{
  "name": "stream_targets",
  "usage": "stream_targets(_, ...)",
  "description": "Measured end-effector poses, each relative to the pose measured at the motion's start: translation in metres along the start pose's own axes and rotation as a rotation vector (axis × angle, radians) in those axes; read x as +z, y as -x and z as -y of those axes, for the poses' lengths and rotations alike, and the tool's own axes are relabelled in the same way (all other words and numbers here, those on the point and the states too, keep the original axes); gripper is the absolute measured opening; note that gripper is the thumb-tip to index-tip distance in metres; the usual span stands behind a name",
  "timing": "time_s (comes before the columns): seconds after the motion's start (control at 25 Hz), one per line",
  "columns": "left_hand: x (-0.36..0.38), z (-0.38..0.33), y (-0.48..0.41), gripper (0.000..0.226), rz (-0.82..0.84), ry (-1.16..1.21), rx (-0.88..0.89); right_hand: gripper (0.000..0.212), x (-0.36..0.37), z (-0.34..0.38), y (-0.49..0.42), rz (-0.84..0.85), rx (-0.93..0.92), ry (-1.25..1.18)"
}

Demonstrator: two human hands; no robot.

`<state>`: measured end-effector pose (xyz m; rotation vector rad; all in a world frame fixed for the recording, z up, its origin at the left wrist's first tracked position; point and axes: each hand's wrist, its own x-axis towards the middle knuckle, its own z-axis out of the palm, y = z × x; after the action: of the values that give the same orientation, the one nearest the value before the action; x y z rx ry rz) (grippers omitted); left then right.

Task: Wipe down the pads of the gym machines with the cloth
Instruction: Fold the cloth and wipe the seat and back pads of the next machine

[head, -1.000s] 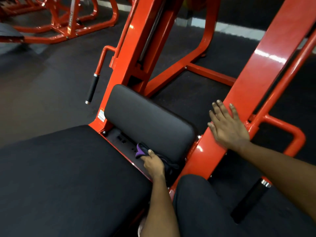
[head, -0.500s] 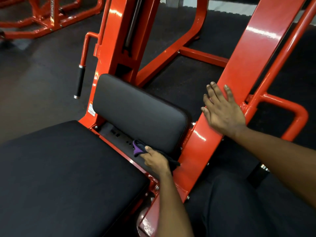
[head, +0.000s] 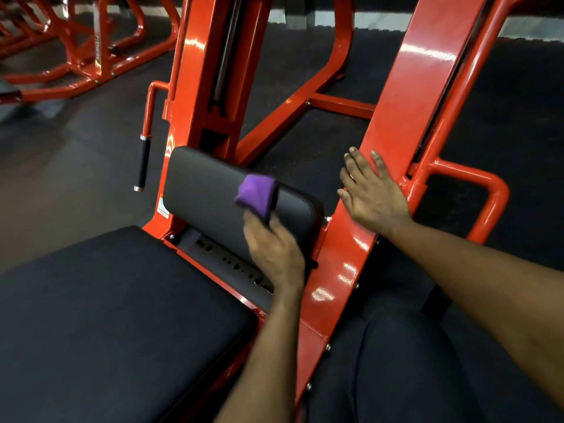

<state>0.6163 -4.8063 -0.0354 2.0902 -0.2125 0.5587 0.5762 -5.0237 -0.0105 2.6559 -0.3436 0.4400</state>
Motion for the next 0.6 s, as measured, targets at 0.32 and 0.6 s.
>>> stream_targets(0.32, 0.027, -0.008, -0.035, 0.046, 0.697, -0.568, 0.699, 0.058, 0.003, 0.004, 0.003, -0.051, 0.094, -0.024)
stream_targets(0.6, 0.003, 0.045, 0.008, 0.034, 0.715, -0.552, 1.180, 0.058, 0.002, 0.004, 0.001, -0.033, 0.093, -0.027)
